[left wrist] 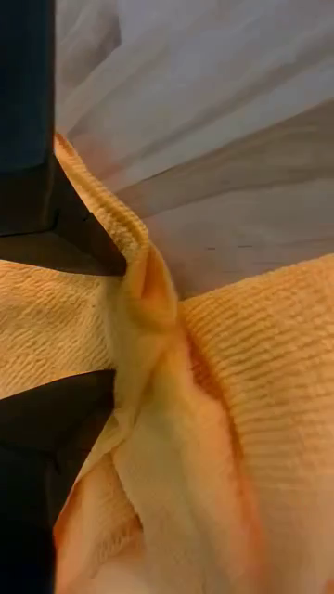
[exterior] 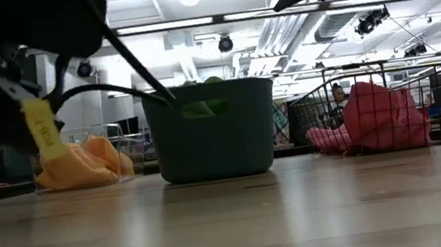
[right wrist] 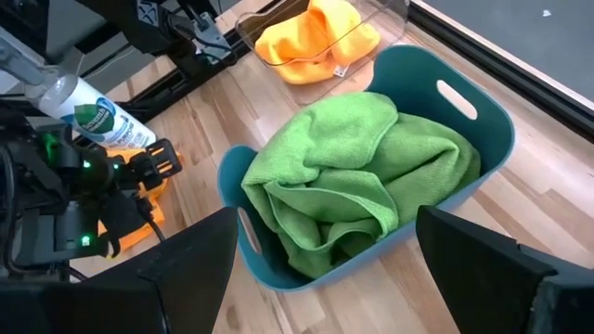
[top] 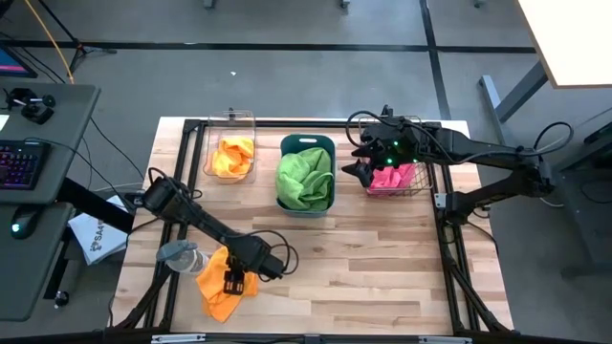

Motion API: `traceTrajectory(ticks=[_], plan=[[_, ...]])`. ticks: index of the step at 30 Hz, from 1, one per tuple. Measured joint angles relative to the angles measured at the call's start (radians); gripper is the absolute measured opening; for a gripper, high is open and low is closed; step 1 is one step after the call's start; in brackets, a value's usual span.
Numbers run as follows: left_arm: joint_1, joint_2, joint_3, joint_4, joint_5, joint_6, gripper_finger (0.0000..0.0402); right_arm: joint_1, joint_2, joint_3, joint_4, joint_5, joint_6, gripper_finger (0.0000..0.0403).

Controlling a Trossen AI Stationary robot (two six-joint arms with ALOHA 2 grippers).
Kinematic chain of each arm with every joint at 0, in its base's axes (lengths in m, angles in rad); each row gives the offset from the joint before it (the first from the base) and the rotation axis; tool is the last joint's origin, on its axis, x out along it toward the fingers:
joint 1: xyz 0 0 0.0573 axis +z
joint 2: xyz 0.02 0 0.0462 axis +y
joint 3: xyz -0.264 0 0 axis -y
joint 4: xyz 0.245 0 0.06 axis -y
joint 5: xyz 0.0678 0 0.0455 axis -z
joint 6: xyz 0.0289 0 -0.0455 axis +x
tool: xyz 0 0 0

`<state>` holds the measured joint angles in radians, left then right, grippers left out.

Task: Sort microfiber towel by color & place in baskets
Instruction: Put the yellow microfiber cloth into the transparent bin

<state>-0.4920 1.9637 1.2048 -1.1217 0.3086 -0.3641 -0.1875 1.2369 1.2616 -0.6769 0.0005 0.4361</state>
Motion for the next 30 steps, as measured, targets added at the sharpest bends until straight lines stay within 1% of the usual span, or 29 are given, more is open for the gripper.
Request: traceTrajectory(ticks=[3,5,7,10,11,15,19,23,24,25,28,30], plan=[[-0.011,-0.006,-0.028,0.051,-0.018,-0.004,0.0166,0.0,0.0,0.0,0.0,0.01,0.001,0.0326],[-0.016,-0.007,-0.032,0.059,-0.043,0.003,0.0153,0.0,0.0,0.0,0.0,0.011,0.008,0.0326],[-0.016,-0.009,-0.031,0.059,-0.065,0.016,0.0118,0.0,0.0,0.0,0.0,0.011,0.01,0.0326],[-0.004,-0.044,-0.028,0.083,-0.116,0.06,0.0031,0.0,0.0,0.0,0.0,0.011,0.011,0.0326],[0.01,-0.066,-0.029,0.089,-0.134,0.065,0.0017,0.0,0.0,0.0,0.0,0.011,0.011,0.0326],[0.082,-0.211,-0.028,0.051,-0.195,0.116,0.0005,0.0,0.0,0.0,0.0,0.014,0.011,0.0326],[0.183,-0.402,-0.007,0.04,-0.158,0.114,0.0002,0.0,0.0,0.0,0.0,0.022,0.01,0.0326],[0.257,-0.594,0.093,0.051,-0.155,0.097,0.0001,-0.002,0.0,0.0,0.001,0.024,0.01,0.0326],[0.27,-0.633,0.122,0.053,-0.185,0.089,0.0001,-0.002,0.0,0.0,0.001,0.024,0.01,0.0326],[0.284,-0.669,0.154,0.055,-0.247,0.077,0.0001,-0.002,0.0,0.0,0.001,0.026,0.01,0.0326],[0.331,-0.753,0.236,0.057,-0.534,0.043,0.0001,-0.002,0.0,0.0,0.001,0.053,0.012,0.0326],[0.385,-0.786,0.27,0.049,-0.7,0.064,0.0001,-0.002,0.0,0.0,0.004,0.068,0.022,0.0326]])
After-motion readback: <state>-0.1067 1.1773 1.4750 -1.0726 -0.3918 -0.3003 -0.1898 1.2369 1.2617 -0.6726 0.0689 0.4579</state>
